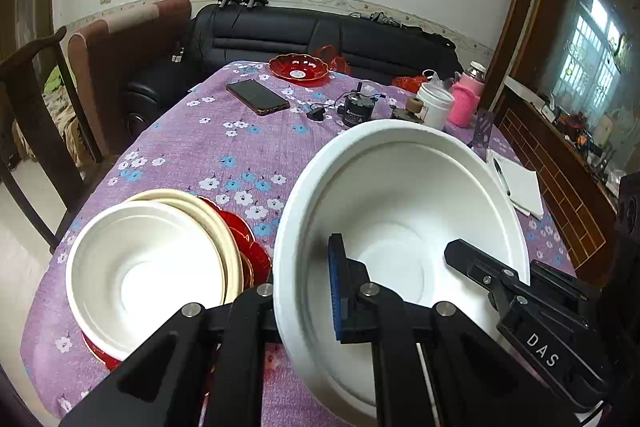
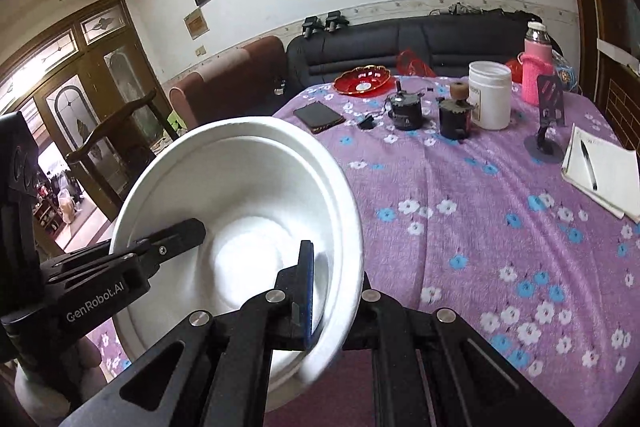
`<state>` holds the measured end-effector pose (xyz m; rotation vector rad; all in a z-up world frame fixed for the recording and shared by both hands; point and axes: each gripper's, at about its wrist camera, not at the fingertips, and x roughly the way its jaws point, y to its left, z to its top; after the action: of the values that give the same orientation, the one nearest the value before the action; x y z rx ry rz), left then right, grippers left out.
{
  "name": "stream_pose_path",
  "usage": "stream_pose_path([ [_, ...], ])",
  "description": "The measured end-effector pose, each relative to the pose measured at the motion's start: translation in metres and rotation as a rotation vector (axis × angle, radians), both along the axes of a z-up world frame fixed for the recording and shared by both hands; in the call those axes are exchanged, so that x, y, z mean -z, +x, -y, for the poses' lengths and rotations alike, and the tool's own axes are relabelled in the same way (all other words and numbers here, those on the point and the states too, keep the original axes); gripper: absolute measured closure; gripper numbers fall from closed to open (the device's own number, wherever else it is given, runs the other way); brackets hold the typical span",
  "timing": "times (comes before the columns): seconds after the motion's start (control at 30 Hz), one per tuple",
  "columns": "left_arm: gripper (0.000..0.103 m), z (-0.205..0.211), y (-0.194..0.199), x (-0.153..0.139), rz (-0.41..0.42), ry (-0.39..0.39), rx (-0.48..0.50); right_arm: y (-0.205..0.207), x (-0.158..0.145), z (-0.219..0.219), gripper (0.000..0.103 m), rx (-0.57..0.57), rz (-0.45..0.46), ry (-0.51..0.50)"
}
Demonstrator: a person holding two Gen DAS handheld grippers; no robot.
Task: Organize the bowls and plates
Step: 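Lift the white bowl with both grippers and carry it toward the stack, then hold the white bowl with both grippers above the plate stack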
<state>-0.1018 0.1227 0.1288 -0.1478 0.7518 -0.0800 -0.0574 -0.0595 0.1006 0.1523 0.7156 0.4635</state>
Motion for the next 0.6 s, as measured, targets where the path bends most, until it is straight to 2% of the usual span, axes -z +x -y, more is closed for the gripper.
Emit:
stream_pose_path([
  [0.47,0.095,0.033,-0.021,0.009,0.02,0.108,0.06,-0.026,0.017,0.031,0.094,0.063,-0.046,0.092],
  [0.6,0.095,0.039,-0.024,0.009,0.021,0.115,0.073,-0.032,0.019,0.038,0.094,0.079,-0.044,0.103],
])
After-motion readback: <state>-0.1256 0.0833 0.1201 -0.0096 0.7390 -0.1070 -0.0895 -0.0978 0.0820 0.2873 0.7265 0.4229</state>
